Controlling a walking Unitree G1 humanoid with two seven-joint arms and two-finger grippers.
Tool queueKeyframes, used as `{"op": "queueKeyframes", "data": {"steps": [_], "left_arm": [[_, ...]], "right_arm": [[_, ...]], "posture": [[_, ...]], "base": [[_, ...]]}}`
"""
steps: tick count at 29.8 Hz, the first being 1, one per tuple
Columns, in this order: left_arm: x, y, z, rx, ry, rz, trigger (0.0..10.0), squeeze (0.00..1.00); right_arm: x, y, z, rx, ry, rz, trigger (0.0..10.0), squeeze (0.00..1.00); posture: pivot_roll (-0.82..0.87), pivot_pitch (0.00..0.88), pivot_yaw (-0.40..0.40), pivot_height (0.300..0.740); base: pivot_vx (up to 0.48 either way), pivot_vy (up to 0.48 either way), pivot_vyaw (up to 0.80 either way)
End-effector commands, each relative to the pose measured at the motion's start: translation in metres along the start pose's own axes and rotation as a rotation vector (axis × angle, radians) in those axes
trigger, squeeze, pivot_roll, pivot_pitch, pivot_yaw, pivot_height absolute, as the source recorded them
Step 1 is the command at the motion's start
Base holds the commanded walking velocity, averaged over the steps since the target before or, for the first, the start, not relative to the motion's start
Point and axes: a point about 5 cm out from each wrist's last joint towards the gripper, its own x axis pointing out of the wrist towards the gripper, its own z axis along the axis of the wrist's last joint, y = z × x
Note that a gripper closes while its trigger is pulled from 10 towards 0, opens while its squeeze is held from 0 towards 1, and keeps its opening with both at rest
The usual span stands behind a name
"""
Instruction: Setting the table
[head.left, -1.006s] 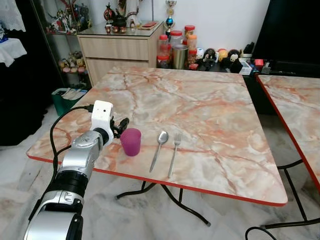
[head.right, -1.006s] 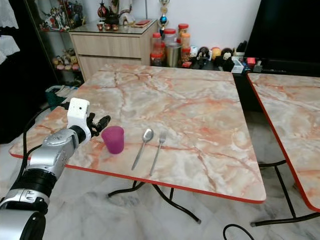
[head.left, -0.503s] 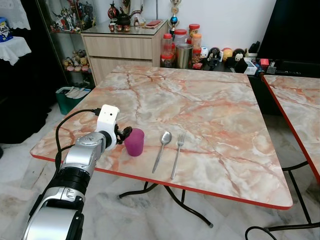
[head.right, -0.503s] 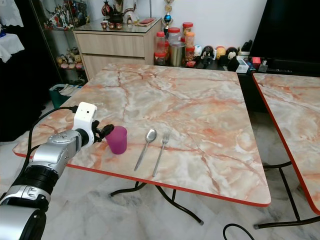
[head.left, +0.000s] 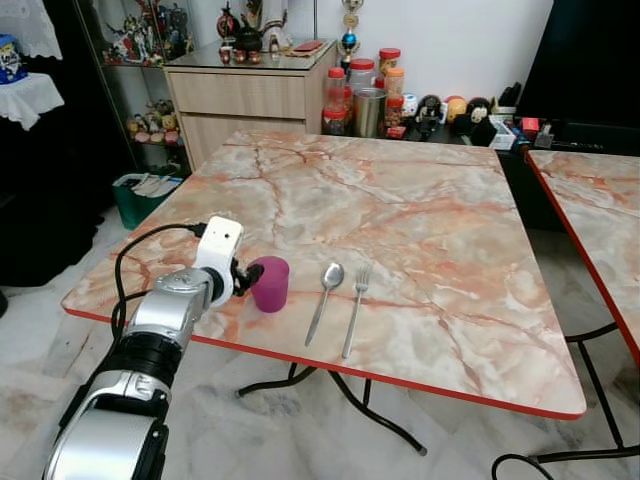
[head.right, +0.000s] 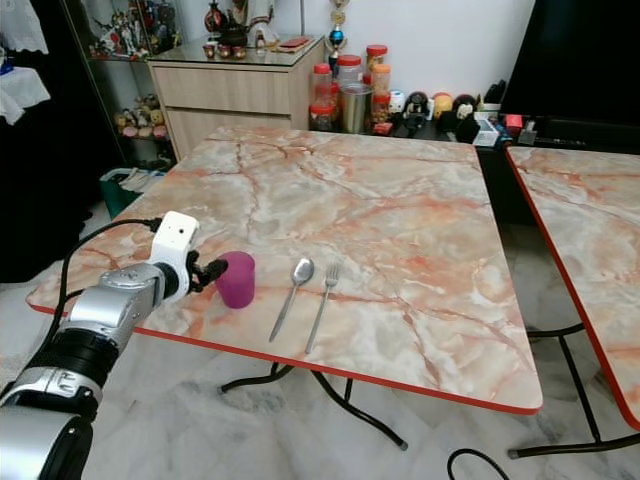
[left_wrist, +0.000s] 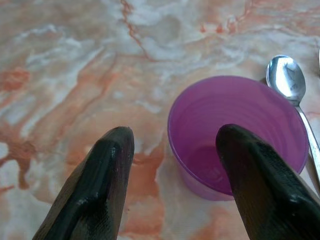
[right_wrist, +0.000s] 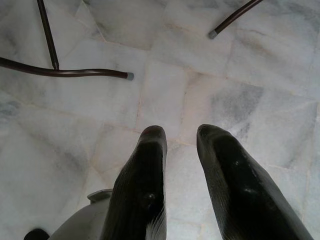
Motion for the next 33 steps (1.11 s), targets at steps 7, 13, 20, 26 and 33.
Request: {"op": "queueKeyframes", "data": {"steps": [7, 13, 20, 26, 33], "left_arm": [[0.0036, -0.0024, 0.0071, 0.020, 0.001, 0.000, 10.0, 0.00], [0.0048, -0.0025, 0.0066, 0.022, 0.010, 0.000, 10.0, 0.00], [0.0050, -0.0014, 0.0049, 0.017, 0.018, 0.006, 10.0, 0.00], [0.0059, -0.0035, 0.0020, 0.014, 0.032, -0.003, 0.0, 0.00], [0.0063, -0.0058, -0.0004, 0.026, 0.044, -0.021, 0.0, 0.00]], "right_arm": [[-0.0009, 0.0000, -0.0030, 0.014, 0.009, -0.006, 10.0, 0.00], [-0.0012, -0.0004, -0.0039, 0.015, 0.011, -0.007, 10.0, 0.00], [-0.0010, -0.0011, -0.0034, 0.015, 0.011, -0.008, 10.0, 0.00], [-0.0012, -0.0013, -0.0038, 0.017, 0.012, -0.008, 10.0, 0.00], [-0.0015, -0.0015, -0.0048, 0.019, 0.014, -0.009, 10.0, 0.00]], "posture": [[0.01, 0.000, 0.011, 0.740], [0.01, 0.000, 0.012, 0.740], [0.01, 0.000, 0.012, 0.740], [0.01, 0.000, 0.013, 0.740], [0.01, 0.000, 0.015, 0.740]], "base": [[0.000, 0.000, 0.00], [0.000, 0.000, 0.00], [0.000, 0.000, 0.00], [0.000, 0.000, 0.00], [0.000, 0.000, 0.00]]}}
